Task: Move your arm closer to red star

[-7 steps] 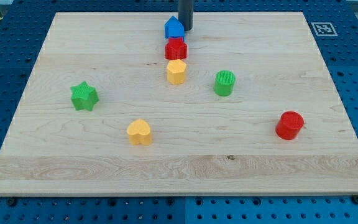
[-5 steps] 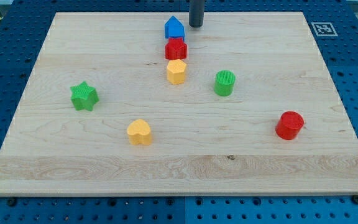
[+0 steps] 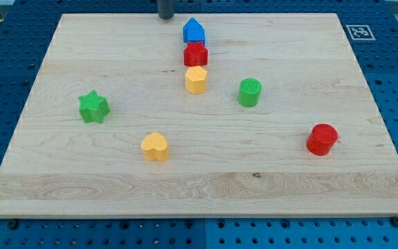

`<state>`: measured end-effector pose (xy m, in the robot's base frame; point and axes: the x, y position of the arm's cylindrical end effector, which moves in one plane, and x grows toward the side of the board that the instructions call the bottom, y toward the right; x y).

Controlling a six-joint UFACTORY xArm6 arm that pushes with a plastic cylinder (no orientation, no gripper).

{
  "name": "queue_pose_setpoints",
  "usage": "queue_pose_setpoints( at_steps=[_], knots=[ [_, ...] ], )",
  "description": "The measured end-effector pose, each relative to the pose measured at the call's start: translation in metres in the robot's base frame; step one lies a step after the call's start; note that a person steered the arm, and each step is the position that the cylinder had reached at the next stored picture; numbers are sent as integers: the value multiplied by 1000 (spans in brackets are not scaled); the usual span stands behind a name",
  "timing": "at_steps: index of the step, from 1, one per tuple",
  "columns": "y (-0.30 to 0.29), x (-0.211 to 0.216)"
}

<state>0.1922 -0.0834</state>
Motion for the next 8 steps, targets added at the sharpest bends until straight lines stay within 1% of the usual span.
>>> queue_pose_setpoints(
  at_steps=[2, 4, 6, 8],
  knots=[
    [-24, 8],
    [-24, 23],
    [-24, 68],
    [-24, 123]
  ],
)
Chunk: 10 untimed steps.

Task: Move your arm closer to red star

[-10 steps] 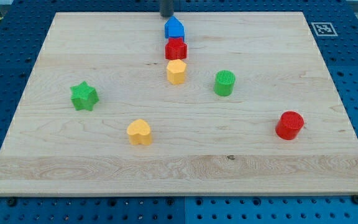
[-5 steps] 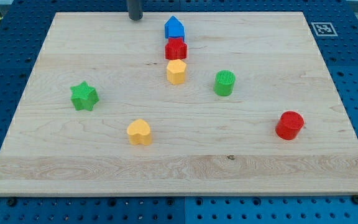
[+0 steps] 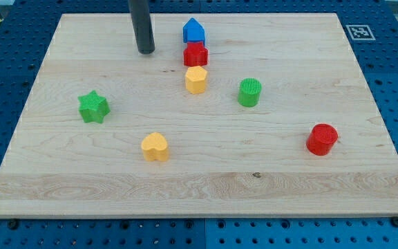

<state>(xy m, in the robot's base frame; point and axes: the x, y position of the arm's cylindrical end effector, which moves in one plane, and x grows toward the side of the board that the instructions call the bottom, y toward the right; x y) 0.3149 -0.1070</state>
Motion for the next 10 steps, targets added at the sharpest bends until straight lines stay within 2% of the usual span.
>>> queue_pose_setpoints(
  at_steps=[2, 10],
  knots=[
    [8, 33],
    [46, -2]
  ],
)
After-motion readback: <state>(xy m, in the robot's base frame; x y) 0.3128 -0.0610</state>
